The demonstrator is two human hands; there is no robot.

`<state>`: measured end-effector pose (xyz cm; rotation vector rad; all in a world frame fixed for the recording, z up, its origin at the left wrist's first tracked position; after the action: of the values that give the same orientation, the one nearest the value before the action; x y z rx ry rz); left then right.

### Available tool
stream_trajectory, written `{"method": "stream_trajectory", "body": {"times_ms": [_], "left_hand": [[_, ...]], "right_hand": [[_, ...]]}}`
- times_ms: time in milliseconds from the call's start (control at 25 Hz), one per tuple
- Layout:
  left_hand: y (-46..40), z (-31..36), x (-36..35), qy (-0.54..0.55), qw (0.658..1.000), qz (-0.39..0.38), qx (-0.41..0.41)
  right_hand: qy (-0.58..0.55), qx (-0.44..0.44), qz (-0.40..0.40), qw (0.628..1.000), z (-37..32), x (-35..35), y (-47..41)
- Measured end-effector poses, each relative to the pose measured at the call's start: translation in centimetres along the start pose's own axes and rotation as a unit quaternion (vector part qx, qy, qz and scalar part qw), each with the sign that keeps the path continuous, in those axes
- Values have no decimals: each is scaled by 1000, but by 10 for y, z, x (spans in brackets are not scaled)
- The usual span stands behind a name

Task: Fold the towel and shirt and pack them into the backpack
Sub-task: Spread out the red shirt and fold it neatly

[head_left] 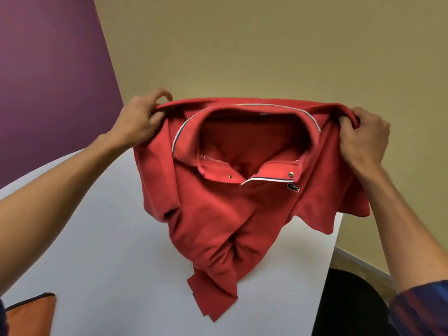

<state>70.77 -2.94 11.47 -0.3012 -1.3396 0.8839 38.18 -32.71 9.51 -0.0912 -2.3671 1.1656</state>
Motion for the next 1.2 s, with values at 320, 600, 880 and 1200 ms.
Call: {"method": "stream_trajectory", "body": {"times_ms": [320, 600, 880, 1200], "left_hand": [[-6, -11, -59, 31, 980, -176, 86], [-50, -19, -149, 14, 933, -313, 176], [-188, 85, -108, 459, 870, 104, 146], [-11, -69, -152, 257, 915, -125, 286]], "right_hand": [[11, 17, -352, 936, 22, -38, 15], [44, -142, -227, 963, 100, -57, 10], [-128, -75, 283, 948, 45, 23, -62], [-243, -17, -508, 826, -59, -56, 134]]}}
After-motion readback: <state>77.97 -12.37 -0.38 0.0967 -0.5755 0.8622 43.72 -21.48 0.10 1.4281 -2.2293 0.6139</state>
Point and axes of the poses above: each hand's wrist, its own y-axis away from the middle knuckle, its own x-axis out of the back of the hand, z = x × y, the point moved 2 cm from there along -y, towards the middle knuckle, and after that the axes turned 2 degrees about -y, right-handed, at the moved point
